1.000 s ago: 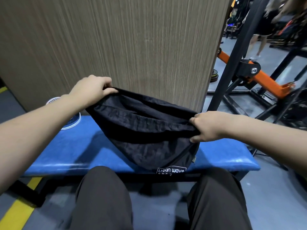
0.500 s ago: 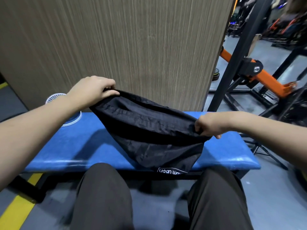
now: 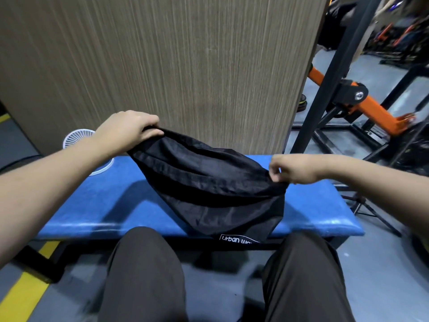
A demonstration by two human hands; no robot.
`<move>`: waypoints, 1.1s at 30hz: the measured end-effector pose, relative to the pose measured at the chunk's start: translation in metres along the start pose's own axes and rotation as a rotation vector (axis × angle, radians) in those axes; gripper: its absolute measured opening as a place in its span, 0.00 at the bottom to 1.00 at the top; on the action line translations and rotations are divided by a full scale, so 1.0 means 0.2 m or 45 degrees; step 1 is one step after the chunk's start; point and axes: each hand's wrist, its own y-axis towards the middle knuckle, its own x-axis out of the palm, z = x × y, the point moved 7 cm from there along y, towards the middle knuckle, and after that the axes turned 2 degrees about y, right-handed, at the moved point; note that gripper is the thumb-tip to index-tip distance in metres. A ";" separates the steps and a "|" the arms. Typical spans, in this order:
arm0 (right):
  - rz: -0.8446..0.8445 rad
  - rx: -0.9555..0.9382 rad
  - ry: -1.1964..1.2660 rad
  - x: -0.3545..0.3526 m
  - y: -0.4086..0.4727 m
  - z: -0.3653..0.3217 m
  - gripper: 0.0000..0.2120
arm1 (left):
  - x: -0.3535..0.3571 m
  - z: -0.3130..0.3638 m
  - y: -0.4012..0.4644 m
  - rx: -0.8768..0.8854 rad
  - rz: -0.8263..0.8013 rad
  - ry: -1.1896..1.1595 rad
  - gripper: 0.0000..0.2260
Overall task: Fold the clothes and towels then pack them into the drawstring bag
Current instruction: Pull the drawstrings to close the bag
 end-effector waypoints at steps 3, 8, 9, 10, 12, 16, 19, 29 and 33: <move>0.301 0.103 0.633 -0.15 -0.06 0.18 0.07 | 0.03 -0.03 -0.04 0.000 -0.016 0.014 0.14; 0.503 0.382 0.098 -0.25 -0.10 0.45 0.04 | 0.08 -0.08 -0.05 -0.020 -0.043 0.058 0.14; 0.549 0.454 -0.029 -0.26 -0.12 0.49 0.04 | 0.09 -0.09 -0.06 -0.029 -0.063 0.076 0.13; 0.574 0.493 -0.085 -0.27 -0.14 0.51 0.05 | 0.10 -0.10 -0.06 -0.038 -0.087 0.085 0.13; 0.495 0.471 -0.116 -0.23 -0.14 0.52 0.06 | 0.12 -0.10 -0.06 -0.045 -0.113 0.086 0.11; 0.251 0.122 0.070 0.00 -0.07 0.34 0.16 | 0.13 -0.09 -0.06 -0.063 -0.097 0.103 0.09; 0.214 -0.095 0.332 0.11 0.01 0.15 0.29 | 0.16 -0.08 -0.06 -0.090 -0.167 0.114 0.06; 0.339 -0.088 0.495 0.07 0.09 0.06 0.08 | 0.28 0.68 0.02 0.036 -0.554 -0.679 0.45; 0.413 -0.085 0.369 0.05 0.05 0.04 0.10 | 0.38 1.10 0.11 0.070 -0.617 -0.718 0.44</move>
